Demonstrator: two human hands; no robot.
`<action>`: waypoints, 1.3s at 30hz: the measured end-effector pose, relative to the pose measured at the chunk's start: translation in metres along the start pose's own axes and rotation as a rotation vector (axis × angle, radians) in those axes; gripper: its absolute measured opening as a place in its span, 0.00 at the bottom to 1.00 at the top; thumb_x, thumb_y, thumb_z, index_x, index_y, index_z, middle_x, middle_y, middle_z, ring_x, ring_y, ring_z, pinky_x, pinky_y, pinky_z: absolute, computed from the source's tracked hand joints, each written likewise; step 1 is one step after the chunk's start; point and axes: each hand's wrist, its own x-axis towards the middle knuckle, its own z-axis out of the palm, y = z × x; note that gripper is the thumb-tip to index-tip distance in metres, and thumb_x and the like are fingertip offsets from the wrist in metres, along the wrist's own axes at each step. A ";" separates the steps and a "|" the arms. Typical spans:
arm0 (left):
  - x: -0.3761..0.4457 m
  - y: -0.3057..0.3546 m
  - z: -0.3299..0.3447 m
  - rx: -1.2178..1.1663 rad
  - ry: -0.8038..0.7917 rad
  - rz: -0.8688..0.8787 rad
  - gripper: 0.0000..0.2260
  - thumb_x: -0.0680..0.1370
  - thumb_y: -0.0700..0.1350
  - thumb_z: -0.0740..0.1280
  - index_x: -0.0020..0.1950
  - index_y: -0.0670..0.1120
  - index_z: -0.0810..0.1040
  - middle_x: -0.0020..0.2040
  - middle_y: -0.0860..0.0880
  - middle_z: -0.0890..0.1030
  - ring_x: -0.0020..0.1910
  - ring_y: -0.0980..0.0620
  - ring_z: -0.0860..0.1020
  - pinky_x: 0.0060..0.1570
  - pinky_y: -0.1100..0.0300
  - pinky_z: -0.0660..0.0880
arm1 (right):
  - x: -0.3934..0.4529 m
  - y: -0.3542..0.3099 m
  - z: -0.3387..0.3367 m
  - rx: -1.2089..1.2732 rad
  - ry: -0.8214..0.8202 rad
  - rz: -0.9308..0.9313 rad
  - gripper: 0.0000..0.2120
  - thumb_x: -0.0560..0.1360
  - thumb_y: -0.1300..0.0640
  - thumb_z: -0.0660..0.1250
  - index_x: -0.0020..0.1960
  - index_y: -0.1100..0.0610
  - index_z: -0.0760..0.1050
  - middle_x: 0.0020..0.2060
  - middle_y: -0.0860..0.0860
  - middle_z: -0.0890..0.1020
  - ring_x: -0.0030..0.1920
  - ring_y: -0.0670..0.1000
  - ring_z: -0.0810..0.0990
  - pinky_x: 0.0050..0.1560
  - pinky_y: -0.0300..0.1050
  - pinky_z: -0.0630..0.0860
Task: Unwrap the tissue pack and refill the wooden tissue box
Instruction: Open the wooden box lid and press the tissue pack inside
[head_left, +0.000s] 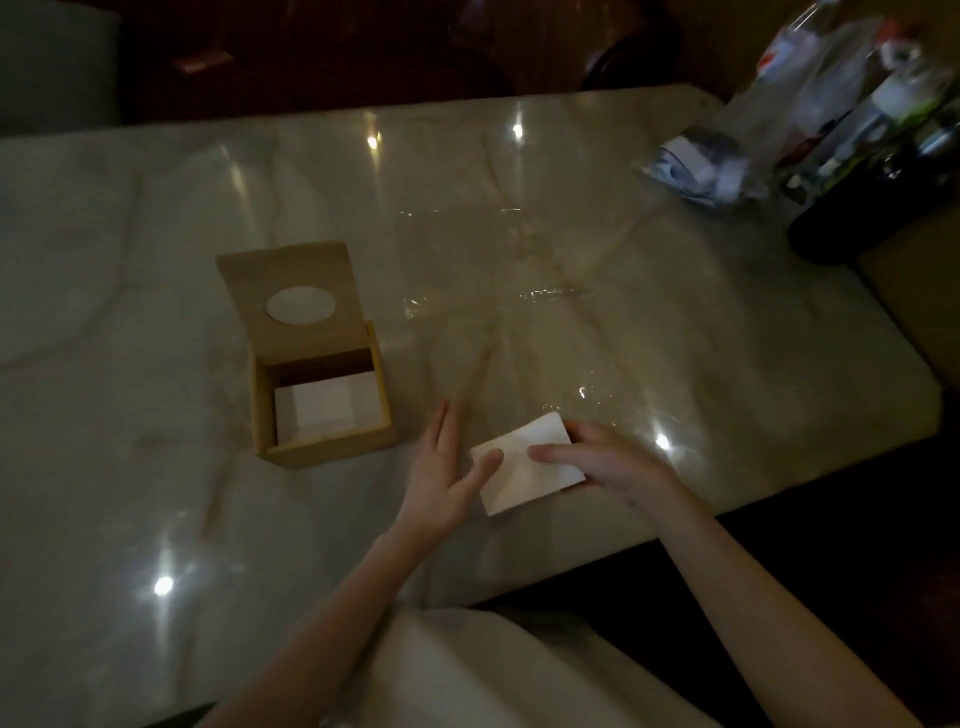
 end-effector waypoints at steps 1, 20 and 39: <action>-0.007 0.001 -0.004 -0.170 -0.027 -0.097 0.44 0.66 0.70 0.62 0.74 0.51 0.49 0.75 0.49 0.56 0.72 0.50 0.59 0.67 0.53 0.60 | -0.002 -0.002 0.006 -0.013 -0.027 -0.034 0.15 0.69 0.56 0.71 0.55 0.54 0.77 0.51 0.54 0.83 0.52 0.54 0.81 0.54 0.53 0.78; -0.060 -0.063 -0.086 -0.113 0.306 0.033 0.17 0.67 0.37 0.73 0.52 0.51 0.78 0.46 0.55 0.80 0.47 0.61 0.77 0.46 0.70 0.73 | 0.014 0.002 0.134 -0.032 -0.059 -0.337 0.23 0.69 0.70 0.67 0.62 0.57 0.72 0.55 0.50 0.75 0.58 0.47 0.73 0.50 0.36 0.75; -0.054 -0.070 -0.091 -0.054 0.302 -0.002 0.16 0.67 0.40 0.74 0.53 0.50 0.78 0.46 0.57 0.78 0.46 0.68 0.75 0.43 0.74 0.72 | 0.024 0.009 0.144 -0.239 0.052 -0.528 0.20 0.68 0.64 0.71 0.59 0.54 0.73 0.54 0.46 0.77 0.52 0.38 0.72 0.45 0.27 0.71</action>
